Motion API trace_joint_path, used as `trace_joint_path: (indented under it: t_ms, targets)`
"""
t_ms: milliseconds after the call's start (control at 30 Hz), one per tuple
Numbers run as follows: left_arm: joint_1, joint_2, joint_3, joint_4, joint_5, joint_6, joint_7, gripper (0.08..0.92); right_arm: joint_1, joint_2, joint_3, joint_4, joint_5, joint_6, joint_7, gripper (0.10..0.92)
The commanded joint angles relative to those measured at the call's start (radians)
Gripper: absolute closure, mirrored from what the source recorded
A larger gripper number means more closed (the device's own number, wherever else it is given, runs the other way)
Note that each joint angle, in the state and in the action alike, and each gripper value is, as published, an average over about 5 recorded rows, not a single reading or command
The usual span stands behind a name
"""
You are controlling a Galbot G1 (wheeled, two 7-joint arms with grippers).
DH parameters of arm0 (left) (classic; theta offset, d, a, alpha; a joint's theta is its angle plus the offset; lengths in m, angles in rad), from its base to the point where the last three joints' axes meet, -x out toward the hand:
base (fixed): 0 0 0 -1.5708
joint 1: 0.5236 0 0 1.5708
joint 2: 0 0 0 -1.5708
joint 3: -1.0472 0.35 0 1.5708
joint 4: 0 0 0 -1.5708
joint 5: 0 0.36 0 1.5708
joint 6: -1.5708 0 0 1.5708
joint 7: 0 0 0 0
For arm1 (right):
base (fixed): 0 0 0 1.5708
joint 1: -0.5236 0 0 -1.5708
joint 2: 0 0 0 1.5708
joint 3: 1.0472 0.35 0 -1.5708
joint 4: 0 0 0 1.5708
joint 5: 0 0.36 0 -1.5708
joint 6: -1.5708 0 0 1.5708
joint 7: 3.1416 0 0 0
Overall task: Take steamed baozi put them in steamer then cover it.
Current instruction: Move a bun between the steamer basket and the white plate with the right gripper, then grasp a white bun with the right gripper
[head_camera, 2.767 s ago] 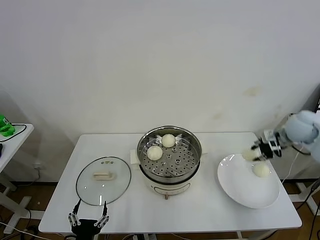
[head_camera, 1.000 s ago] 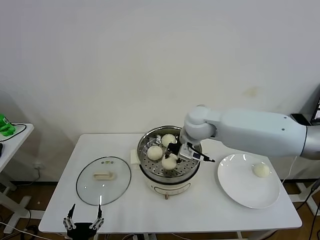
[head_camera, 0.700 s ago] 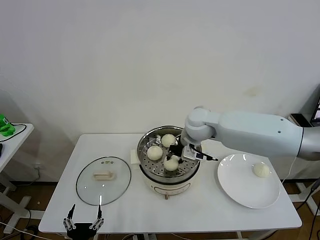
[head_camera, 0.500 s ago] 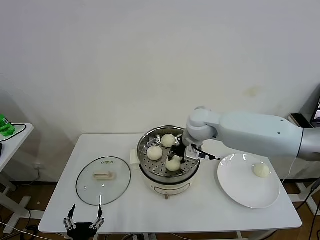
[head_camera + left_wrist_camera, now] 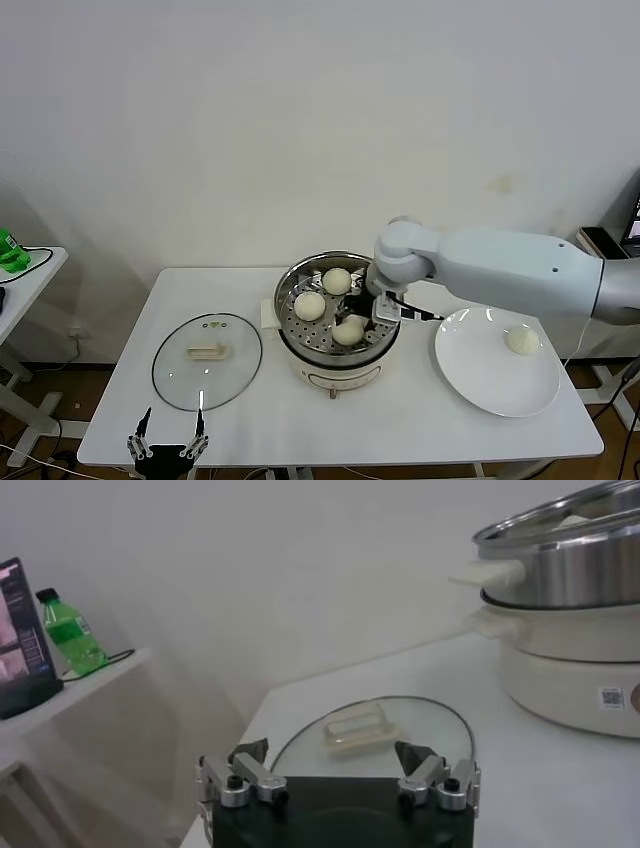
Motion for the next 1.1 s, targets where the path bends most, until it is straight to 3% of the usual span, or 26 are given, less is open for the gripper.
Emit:
trace_joint_path:
  t_ms: [33,167,567,800,1100]
  targets:
    - [0.000,0.001,0.000,0.001,0.000,0.001,-0.001,0.177,0.005,-0.007,0.020,-0.007,-0.019,0.016,0.008,0.261]
    - [0.003,0.011,-0.002,0.001,-0.002,0.001,0.000,0.177,0.040,-0.026,0.068,-0.037,0.000,0.018,0.008,0.208]
    - [0.004,0.070,-0.002,-0.014,-0.026,0.008,0.004,0.177,0.127,-0.217,0.159,-0.250,0.122,-0.063,-0.033,0.203]
    - [-0.012,0.102,0.018,-0.018,-0.029,0.014,0.008,0.177,0.087,-0.460,0.088,-0.215,-0.013,-0.265,-0.081,0.202]
    - [-0.018,0.120,0.029,-0.011,-0.027,0.009,0.009,0.177,-0.082,-0.620,0.094,-0.149,0.042,-0.455,-0.077,0.202]
